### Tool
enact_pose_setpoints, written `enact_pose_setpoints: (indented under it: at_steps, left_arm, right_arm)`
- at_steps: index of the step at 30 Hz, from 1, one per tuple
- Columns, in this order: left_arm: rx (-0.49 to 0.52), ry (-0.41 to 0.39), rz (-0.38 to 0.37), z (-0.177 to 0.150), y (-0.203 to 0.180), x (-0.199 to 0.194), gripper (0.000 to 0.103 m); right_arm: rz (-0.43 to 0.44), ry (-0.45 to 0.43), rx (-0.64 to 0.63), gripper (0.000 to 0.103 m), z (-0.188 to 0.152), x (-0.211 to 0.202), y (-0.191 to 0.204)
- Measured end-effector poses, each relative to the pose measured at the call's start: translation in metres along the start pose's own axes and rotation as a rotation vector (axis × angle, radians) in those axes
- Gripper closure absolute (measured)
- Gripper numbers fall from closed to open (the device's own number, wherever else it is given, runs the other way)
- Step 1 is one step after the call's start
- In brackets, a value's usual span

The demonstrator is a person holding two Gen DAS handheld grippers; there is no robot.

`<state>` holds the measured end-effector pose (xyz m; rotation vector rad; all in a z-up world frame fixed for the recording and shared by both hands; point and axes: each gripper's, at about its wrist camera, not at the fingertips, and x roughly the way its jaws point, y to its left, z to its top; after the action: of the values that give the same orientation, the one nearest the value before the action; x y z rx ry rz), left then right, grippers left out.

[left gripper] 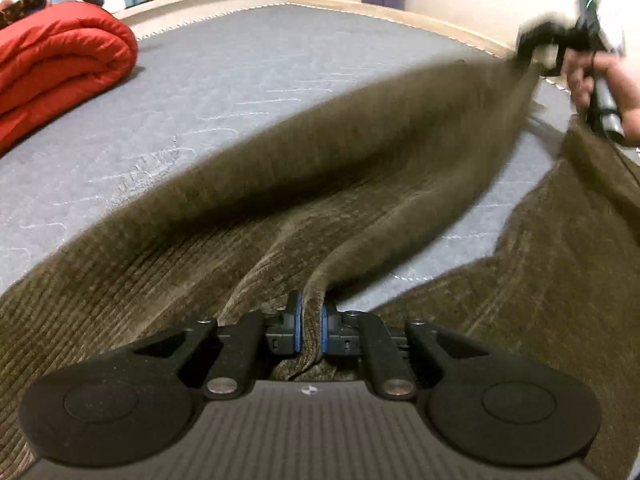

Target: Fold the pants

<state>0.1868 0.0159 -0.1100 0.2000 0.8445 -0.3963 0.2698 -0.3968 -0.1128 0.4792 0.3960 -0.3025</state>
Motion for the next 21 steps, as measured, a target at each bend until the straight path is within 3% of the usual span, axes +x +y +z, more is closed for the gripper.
enact_pose_setpoints:
  at_steps: [1,3,5,7,8,10,12,13,15,18,19,21]
  left_arm:
    - [-0.001,0.004,-0.013,0.0,0.002,-0.001,0.094]
    - [-0.003,0.015,-0.044,-0.001,0.006,-0.005,0.094]
    - [0.01,0.02,-0.073,-0.001,0.009,-0.009,0.094]
    - [0.029,0.021,-0.091,-0.003,0.01,-0.015,0.094]
    - [0.03,0.017,-0.101,-0.004,0.011,-0.019,0.094]
    - [0.026,0.012,-0.119,-0.003,0.013,-0.024,0.094]
    - [0.024,0.004,-0.126,-0.003,0.016,-0.027,0.094]
    - [0.017,-0.001,-0.132,-0.003,0.017,-0.028,0.094]
    - [0.009,-0.002,-0.14,-0.004,0.018,-0.028,0.094]
    - [0.022,0.009,-0.153,-0.006,0.017,-0.029,0.094]
    - [0.023,0.016,-0.165,-0.006,0.017,-0.029,0.094]
    - [0.026,0.039,-0.184,-0.006,0.019,-0.03,0.094]
  right_arm:
    - [-0.054,0.163,0.066,0.074,-0.008,0.022,-0.019]
    - [-0.029,0.309,0.327,0.073,-0.023,0.042,-0.065]
    - [0.006,0.337,0.518,0.073,-0.029,0.048,-0.103]
    - [0.062,0.312,0.589,0.065,-0.027,0.047,-0.122]
    - [0.082,0.301,0.593,0.06,-0.025,0.048,-0.126]
    - [0.092,0.293,0.606,0.06,-0.024,0.052,-0.13]
    - [0.078,0.298,0.582,0.096,-0.025,0.059,-0.13]
    - [0.089,0.279,0.56,0.096,-0.02,0.06,-0.128]
    - [0.155,0.193,0.482,0.096,-0.003,0.053,-0.114]
    - [0.281,-0.018,0.258,0.097,0.026,0.019,-0.084]
    - [0.238,-0.044,0.206,0.097,0.029,0.013,-0.08]
    - [-0.041,0.109,0.178,0.092,0.017,0.032,-0.088]
